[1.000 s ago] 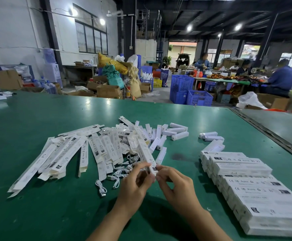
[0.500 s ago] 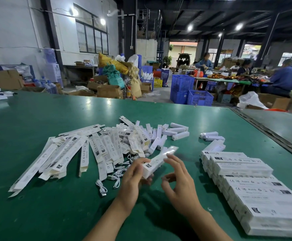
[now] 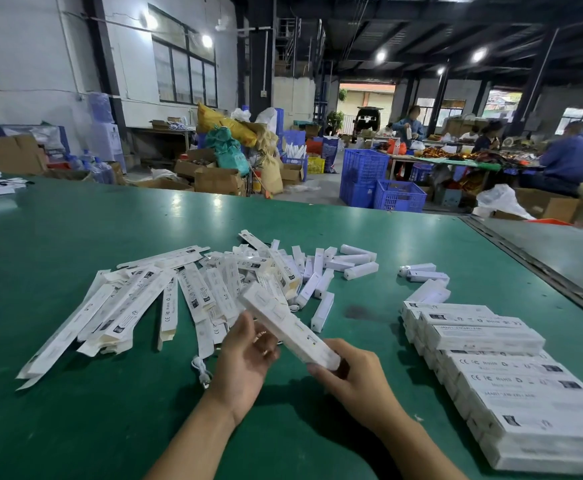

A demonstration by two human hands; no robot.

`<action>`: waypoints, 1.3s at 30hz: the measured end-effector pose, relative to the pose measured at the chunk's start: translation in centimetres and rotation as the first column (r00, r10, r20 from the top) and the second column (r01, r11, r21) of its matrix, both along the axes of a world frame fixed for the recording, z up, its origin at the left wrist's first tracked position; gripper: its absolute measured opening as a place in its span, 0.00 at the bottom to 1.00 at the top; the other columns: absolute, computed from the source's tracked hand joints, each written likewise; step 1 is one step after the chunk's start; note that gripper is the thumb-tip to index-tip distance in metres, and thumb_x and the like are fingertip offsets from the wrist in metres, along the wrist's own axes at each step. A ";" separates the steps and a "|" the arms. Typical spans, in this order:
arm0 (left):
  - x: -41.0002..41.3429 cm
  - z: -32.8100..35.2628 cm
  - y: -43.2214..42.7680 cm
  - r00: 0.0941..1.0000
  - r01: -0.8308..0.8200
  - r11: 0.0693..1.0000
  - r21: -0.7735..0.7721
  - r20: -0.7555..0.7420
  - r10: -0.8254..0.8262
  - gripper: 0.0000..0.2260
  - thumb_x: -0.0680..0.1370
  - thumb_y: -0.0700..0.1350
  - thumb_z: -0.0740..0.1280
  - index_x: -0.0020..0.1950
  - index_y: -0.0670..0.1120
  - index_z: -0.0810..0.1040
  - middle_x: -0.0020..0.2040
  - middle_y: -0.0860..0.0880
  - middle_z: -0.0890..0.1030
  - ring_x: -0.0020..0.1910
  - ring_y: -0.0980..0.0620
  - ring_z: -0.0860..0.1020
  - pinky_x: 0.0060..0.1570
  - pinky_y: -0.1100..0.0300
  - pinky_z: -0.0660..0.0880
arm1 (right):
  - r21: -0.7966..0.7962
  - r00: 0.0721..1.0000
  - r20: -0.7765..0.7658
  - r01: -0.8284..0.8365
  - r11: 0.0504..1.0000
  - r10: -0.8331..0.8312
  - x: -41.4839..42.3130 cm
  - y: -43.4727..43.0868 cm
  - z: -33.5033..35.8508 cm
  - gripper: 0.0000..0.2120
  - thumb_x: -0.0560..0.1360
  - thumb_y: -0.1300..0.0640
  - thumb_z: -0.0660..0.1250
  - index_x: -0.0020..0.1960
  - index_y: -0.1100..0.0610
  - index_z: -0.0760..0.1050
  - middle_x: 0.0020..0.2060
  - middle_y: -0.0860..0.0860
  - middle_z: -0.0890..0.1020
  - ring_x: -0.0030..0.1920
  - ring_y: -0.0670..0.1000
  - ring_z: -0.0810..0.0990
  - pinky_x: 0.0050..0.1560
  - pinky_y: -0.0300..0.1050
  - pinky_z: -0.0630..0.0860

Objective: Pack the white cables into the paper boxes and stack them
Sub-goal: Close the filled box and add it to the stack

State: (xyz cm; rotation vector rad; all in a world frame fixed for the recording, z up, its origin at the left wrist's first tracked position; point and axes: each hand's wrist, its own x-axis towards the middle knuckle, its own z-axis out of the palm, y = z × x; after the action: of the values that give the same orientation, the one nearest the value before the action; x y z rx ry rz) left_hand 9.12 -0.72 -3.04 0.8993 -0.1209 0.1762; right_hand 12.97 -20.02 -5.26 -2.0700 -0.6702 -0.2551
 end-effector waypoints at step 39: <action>1.5 -1.6 0.0 0.824 -0.517 0.852 0.077 -0.224 0.520 0.09 0.75 0.42 0.73 0.50 0.43 0.74 0.35 0.49 0.85 0.38 0.50 0.82 0.42 0.58 0.77 | -0.431 0.930 0.006 0.334 0.838 -0.367 5.3 1.5 -1.5 0.11 0.81 0.53 0.60 0.60 0.57 0.73 0.67 0.55 0.70 0.59 0.57 0.73 0.57 0.48 0.71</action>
State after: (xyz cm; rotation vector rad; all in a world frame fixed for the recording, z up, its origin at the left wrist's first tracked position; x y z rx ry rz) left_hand 10.64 -0.74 -4.64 0.9439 0.3565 0.5764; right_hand 18.25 -18.54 -6.77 -2.6123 -0.3044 -0.2492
